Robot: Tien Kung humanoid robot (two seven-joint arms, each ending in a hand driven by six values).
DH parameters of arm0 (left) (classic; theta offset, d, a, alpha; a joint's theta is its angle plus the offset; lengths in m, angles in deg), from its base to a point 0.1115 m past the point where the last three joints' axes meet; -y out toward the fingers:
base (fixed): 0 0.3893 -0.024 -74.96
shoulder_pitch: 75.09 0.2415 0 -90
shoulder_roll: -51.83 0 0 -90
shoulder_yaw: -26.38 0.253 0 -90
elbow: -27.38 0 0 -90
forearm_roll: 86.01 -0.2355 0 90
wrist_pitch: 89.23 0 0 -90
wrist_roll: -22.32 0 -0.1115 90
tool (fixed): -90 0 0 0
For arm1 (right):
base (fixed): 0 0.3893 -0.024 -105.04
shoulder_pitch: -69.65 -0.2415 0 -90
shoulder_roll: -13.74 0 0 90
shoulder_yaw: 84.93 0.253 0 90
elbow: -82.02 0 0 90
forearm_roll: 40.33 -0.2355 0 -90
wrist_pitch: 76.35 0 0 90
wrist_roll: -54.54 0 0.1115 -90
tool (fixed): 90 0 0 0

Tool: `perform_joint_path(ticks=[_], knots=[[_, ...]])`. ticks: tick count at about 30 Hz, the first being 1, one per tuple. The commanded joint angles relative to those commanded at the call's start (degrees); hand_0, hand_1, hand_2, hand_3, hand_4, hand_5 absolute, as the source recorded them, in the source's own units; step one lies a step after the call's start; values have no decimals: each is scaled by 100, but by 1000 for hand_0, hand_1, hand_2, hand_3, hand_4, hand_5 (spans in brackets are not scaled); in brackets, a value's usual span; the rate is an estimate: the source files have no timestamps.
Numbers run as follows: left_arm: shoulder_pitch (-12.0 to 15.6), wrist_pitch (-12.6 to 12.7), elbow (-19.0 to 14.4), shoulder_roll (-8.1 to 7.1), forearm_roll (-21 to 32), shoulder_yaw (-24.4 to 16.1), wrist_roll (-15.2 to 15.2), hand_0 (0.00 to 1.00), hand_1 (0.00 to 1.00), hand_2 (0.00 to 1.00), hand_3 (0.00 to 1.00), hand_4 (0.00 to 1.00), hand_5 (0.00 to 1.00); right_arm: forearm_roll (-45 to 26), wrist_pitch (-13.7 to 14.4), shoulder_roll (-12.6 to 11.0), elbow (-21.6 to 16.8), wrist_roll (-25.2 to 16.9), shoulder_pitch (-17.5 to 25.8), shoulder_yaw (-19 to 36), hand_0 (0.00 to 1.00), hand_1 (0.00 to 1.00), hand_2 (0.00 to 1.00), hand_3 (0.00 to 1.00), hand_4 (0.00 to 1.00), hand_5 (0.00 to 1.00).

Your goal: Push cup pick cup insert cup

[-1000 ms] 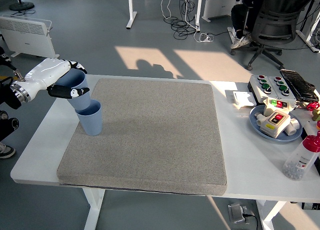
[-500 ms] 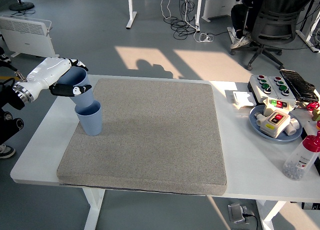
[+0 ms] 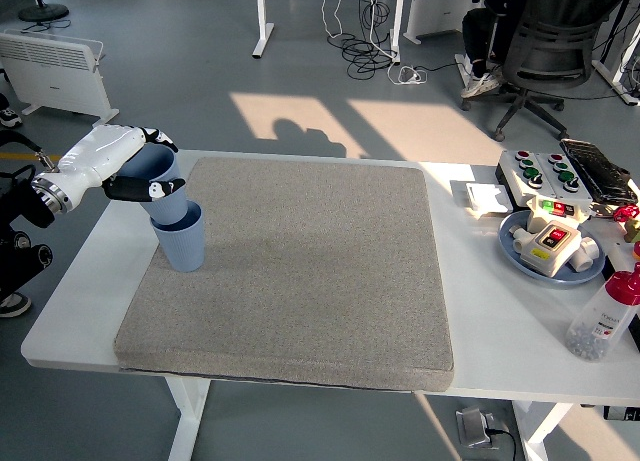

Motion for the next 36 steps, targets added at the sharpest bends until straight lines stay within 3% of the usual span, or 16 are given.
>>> perform_joint_path(ticks=[1, 12, 13, 18, 19, 24, 25, 36], knots=[[2, -10, -2, 2, 1, 0, -15, 323, 475, 515, 501, 694, 527, -5, 0, -1, 0, 0, 1, -2, 735, 676, 654, 588, 157, 372], [51, -118, -32, 41, -68, -50, 6, 379, 495, 535, 513, 703, 531, -23, 6, -3, -1, -2, 17, -11, 735, 675, 653, 588, 156, 371], [55, -152, -24, 42, -90, -66, 9, 512, 573, 605, 565, 808, 643, -22, 7, -3, -1, -2, 20, -8, 734, 675, 653, 588, 156, 372], [68, -288, -10, 47, -212, -141, -29, 512, 573, 605, 565, 808, 643, 17, 4, -1, -2, 6, 24, 14, 734, 675, 653, 588, 156, 372], [76, -300, -12, 52, -228, -158, -43, 746, 766, 811, 737, 900, 772, 16, 5, -1, -2, 6, 27, 14, 734, 676, 654, 588, 155, 371], [114, -251, 24, 73, -349, -141, -155, 746, 766, 811, 737, 900, 772, 23, 4, -3, -3, 8, 31, 15, 734, 676, 654, 588, 155, 371], [127, -213, 35, 75, -371, -132, -174, 825, 848, 915, 830, 939, 793, 18, 5, -4, -3, 8, 32, 11, 734, 675, 654, 588, 155, 372], [182, 37, 0, 22, -266, -227, -111, 862, 873, 962, 880, 952, 796, -31, 9, -13, -1, -8, 21, -19, 734, 675, 654, 588, 154, 372]])
